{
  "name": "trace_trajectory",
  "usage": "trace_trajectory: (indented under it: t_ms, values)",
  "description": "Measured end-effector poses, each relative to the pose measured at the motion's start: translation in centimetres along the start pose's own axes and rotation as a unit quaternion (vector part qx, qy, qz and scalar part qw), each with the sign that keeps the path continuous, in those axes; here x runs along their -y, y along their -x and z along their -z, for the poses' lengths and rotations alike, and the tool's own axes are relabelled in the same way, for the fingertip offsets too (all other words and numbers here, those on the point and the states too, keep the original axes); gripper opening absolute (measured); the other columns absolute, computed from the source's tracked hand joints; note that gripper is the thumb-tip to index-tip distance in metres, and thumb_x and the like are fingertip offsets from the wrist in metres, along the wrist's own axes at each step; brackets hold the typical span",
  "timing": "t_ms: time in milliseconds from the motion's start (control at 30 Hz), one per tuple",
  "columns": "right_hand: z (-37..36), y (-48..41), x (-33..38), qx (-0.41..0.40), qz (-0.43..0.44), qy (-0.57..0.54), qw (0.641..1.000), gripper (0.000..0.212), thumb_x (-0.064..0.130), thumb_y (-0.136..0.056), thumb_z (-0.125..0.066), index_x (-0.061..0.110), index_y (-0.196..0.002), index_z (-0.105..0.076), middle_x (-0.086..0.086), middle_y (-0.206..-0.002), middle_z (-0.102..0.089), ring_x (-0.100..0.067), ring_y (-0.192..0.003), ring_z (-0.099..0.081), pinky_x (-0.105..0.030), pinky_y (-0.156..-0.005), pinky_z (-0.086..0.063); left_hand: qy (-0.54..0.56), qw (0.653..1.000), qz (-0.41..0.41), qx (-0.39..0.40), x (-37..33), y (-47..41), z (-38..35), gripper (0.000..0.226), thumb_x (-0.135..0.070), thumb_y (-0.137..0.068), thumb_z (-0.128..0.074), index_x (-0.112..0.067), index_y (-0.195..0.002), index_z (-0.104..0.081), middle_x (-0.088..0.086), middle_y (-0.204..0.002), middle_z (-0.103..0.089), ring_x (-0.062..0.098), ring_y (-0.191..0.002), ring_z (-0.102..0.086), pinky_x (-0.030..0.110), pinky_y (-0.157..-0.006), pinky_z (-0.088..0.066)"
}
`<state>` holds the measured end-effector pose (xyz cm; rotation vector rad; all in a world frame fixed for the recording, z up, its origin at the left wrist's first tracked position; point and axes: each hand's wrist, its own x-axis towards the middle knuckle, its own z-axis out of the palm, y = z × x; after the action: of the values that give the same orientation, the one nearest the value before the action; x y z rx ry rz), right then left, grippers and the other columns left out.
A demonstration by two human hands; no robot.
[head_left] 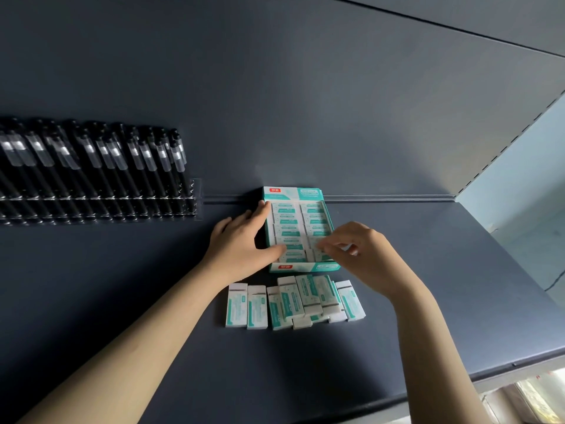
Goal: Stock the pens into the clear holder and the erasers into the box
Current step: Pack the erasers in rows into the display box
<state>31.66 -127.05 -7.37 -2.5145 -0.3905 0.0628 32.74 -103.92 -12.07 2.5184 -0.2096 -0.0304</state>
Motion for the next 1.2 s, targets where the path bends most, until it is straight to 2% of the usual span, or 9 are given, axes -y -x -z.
trace_trajectory:
  t_ms: [100,233,400,667,800,900,1000,1067,1200]
  values:
    - [0.0,0.4,0.4,0.000,0.007,0.005,1.000,0.021,0.017,-0.097,-0.058,0.019,-0.107,-0.076,0.012,-0.106,-0.065,-0.009,-0.088,-0.062,-0.005,-0.070,-0.047,0.000,1.000,0.001,-0.002,0.0,0.0,0.0,0.086,-0.056,-0.089,-0.055,-0.035,-0.155,-0.004,-0.016,-0.162,-0.007,0.011,-0.149,-0.011,0.036,-0.120,-0.005]
    - [0.1,1.1,0.2,-0.012,0.004,-0.004,1.000,0.024,0.017,-0.097,-0.056,0.024,-0.114,-0.073,0.020,-0.111,-0.061,-0.007,-0.098,-0.059,0.001,-0.072,-0.042,-0.005,1.000,-0.001,-0.003,0.1,0.0,-0.1,0.086,-0.057,-0.089,-0.055,-0.035,-0.155,-0.003,-0.015,-0.162,-0.007,0.012,-0.149,-0.012,0.037,-0.121,-0.006]
    - [-0.1,2.2,-0.9,-0.080,0.048,-0.034,0.995,0.022,0.010,-0.094,-0.059,0.020,-0.110,-0.071,0.013,-0.105,-0.071,-0.004,-0.097,-0.065,-0.014,-0.084,-0.051,-0.007,1.000,-0.004,-0.001,0.1,0.0,0.0,0.086,-0.056,-0.090,-0.054,-0.034,-0.156,-0.004,-0.015,-0.162,-0.007,0.010,-0.149,-0.011,0.036,-0.121,-0.006]
    - [-0.7,3.3,-2.1,-0.091,0.032,-0.083,0.992,0.022,0.017,-0.098,-0.056,0.026,-0.110,-0.072,0.024,-0.102,-0.070,-0.004,-0.111,-0.056,-0.009,-0.089,-0.041,-0.005,1.000,-0.001,0.007,0.1,0.1,0.1,0.083,-0.054,-0.091,-0.053,-0.034,-0.156,-0.004,-0.017,-0.161,-0.005,0.007,-0.149,-0.010,0.035,-0.120,-0.004]
    - [-1.0,3.1,-2.5,-0.092,0.026,-0.034,0.995,0.027,0.037,-0.097,-0.052,0.027,-0.102,-0.076,0.016,-0.114,-0.062,-0.007,-0.112,-0.051,-0.007,-0.092,-0.033,-0.007,1.000,-0.003,0.009,0.1,0.1,0.0,0.085,-0.061,-0.088,-0.049,-0.034,-0.156,-0.005,-0.017,-0.161,-0.006,0.009,-0.149,-0.012,0.036,-0.120,-0.005]
    - [-1.2,3.3,-2.9,-0.060,0.008,-0.026,0.998,0.021,0.032,-0.097,-0.057,0.029,-0.105,-0.076,0.012,-0.121,-0.056,-0.012,-0.116,-0.046,-0.008,-0.094,-0.029,-0.006,1.000,-0.005,0.016,0.2,0.1,0.0,0.091,-0.065,-0.077,-0.039,-0.034,-0.156,-0.005,-0.016,-0.161,-0.008,0.010,-0.149,-0.013,0.038,-0.120,-0.006]
    - [-0.9,4.2,-3.0,-0.079,-0.007,-0.081,0.994,0.016,0.023,-0.091,-0.068,0.032,-0.102,-0.074,0.011,-0.114,-0.058,-0.005,-0.112,-0.052,-0.010,-0.091,-0.038,-0.009,1.000,-0.004,0.016,0.2,0.1,0.0,0.092,-0.066,-0.075,-0.037,-0.034,-0.156,-0.005,-0.016,-0.161,-0.008,0.009,-0.149,-0.013,0.037,-0.120,-0.006]
    - [-0.9,5.1,-3.5,-0.093,-0.028,-0.101,0.990,0.015,0.021,-0.084,-0.075,0.031,-0.094,-0.072,0.009,-0.103,-0.061,-0.009,-0.102,-0.057,-0.011,-0.083,-0.042,-0.011,1.000,-0.003,0.017,0.3,0.0,0.0,0.092,-0.066,-0.075,-0.036,-0.034,-0.156,-0.005,-0.017,-0.161,-0.009,0.009,-0.149,-0.013,0.037,-0.120,-0.006]
    - [-1.0,7.1,-4.7,-0.068,-0.064,-0.110,0.990,0.022,0.031,-0.077,-0.083,0.042,-0.088,-0.067,0.012,-0.094,-0.061,-0.014,-0.099,-0.055,-0.024,-0.086,-0.045,-0.015,1.000,-0.006,0.014,0.4,0.0,-0.1,0.089,-0.064,-0.081,-0.042,-0.034,-0.156,-0.006,-0.016,-0.161,-0.010,0.009,-0.149,-0.013,0.037,-0.120,-0.006]
